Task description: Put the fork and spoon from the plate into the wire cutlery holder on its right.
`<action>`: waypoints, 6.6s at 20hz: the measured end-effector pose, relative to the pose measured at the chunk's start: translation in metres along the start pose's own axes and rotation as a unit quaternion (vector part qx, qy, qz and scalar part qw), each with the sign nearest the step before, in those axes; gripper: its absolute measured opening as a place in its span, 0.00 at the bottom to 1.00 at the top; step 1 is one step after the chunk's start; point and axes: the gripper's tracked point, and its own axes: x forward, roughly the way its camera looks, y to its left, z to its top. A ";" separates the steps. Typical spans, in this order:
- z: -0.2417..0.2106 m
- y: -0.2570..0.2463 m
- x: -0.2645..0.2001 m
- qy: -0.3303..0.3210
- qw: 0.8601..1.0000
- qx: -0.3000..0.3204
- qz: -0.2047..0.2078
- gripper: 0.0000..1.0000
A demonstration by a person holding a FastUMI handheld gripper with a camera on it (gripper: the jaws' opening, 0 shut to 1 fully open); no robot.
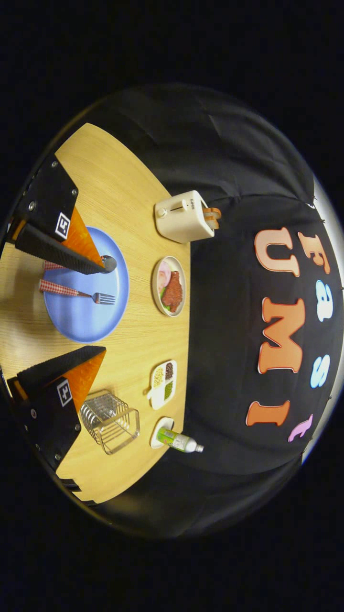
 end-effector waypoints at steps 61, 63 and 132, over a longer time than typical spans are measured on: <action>0.014 -0.209 -0.075 0.344 0.936 -0.074 -0.011 0.06; 0.018 -0.213 -0.066 0.359 0.929 -0.083 -0.011 0.05; -0.058 0.072 0.042 0.083 0.990 -0.030 0.107 0.75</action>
